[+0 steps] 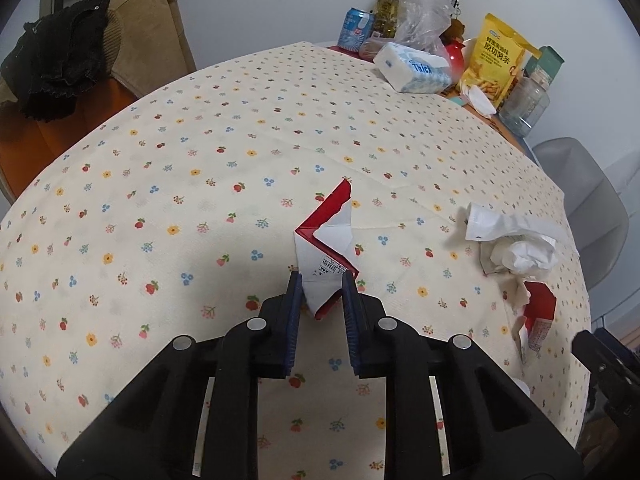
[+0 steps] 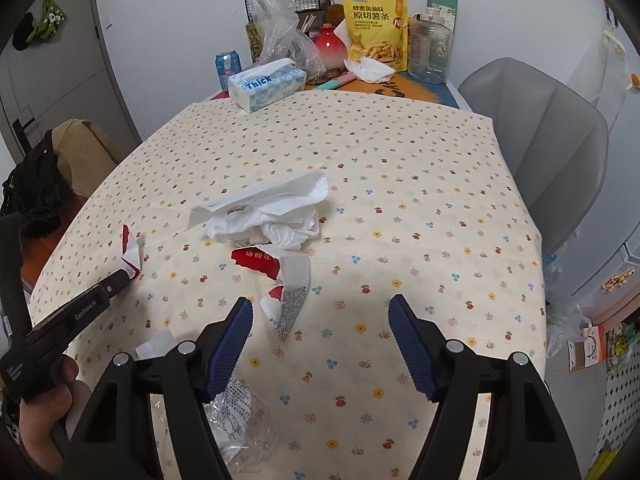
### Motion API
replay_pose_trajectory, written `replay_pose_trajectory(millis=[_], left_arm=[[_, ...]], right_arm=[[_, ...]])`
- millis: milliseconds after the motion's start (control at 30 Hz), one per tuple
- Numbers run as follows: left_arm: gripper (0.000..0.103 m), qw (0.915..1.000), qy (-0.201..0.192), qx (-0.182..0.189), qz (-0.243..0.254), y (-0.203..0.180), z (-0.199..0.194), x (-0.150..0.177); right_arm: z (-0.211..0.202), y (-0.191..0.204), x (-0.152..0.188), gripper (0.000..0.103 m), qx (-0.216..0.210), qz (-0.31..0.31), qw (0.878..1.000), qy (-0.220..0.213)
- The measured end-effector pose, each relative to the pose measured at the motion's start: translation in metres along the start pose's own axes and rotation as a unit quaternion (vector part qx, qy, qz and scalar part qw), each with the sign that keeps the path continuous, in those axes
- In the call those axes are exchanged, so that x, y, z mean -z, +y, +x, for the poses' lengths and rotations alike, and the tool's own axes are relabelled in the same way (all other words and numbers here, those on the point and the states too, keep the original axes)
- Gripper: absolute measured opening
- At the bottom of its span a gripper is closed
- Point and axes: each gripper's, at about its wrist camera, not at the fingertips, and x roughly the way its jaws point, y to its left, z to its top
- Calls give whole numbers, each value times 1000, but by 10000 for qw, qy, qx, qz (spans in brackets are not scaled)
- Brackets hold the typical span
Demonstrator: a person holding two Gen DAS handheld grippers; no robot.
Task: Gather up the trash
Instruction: 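Grasp the red-and-white carton piece with the left tool while the right tool grasps the red torn wrapper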
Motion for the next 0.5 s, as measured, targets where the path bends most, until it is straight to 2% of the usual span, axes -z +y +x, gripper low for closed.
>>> replay_pose_trajectory(millis=[67,367,433,500], left_arm=[[20,10000,-26,-2,18,-1,-2,0],[20,9999,-130,-55,-10,0,-4,-6],[20,9999,-129,-77,-2,-2,-1,-7],[20,9999,-118,-79,15,-4,1,-8]], right_arm=[[6,6,0,59,-17,-97,9999,52],[29,13,-8,46,-40,-72,9998,166],[37,13,-9,29,-52,-88,9997,237],[42,13,-8,8,-132,-104,9993,347]])
